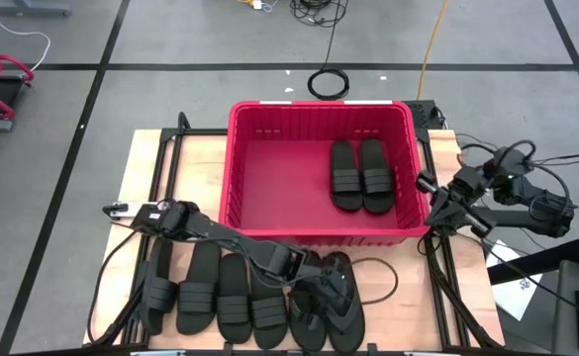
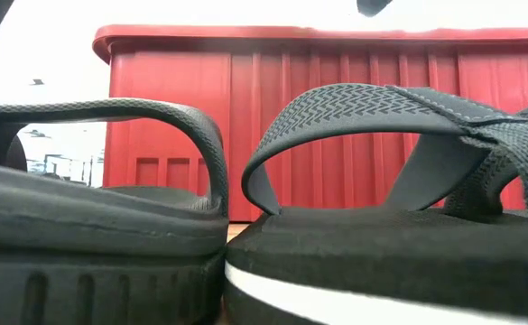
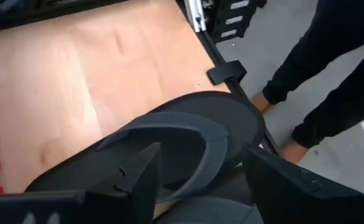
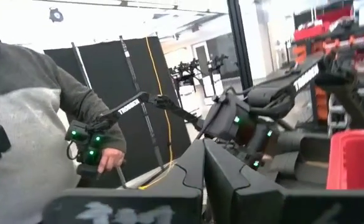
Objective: Pick and place slides into bin
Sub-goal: Put the right black slipper into the red bin
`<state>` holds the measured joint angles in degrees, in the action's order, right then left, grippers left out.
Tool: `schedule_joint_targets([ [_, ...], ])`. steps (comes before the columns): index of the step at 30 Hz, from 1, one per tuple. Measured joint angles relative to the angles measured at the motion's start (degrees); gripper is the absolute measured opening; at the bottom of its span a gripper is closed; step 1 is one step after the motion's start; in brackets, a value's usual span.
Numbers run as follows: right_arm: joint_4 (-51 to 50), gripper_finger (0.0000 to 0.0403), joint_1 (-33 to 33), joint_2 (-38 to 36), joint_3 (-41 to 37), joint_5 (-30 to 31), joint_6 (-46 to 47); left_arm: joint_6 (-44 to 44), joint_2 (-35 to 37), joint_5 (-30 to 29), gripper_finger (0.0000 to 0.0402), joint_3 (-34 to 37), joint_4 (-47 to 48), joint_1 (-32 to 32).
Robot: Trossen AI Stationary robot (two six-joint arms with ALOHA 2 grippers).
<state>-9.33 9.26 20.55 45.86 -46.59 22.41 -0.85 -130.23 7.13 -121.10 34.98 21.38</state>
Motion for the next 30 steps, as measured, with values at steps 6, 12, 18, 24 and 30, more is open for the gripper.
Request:
schedule_joint_targets([
  [6,-9.1,0.0,0.0,-7.3,0.1,11.5,-5.5,2.0,0.0,-2.7,0.0225,0.0,1.3,0.4],
  [12,-24.5,0.0,0.0,-14.9,0.1,28.3,-6.8,1.9,0.0,-2.7,0.0225,0.0,3.1,-0.4],
  [18,-29.0,0.0,0.0,-17.7,-2.6,26.3,-6.5,5.0,0.0,-1.3,0.0225,0.3,3.4,-0.8],
  [24,-17.2,0.0,0.0,-19.5,-12.5,23.9,-1.5,4.8,0.0,-1.1,0.0225,3.6,1.6,-0.7],
  [30,-15.3,0.0,0.0,-19.6,-13.9,20.1,-0.9,1.6,0.0,-1.2,0.0225,4.3,-2.6,-0.7],
])
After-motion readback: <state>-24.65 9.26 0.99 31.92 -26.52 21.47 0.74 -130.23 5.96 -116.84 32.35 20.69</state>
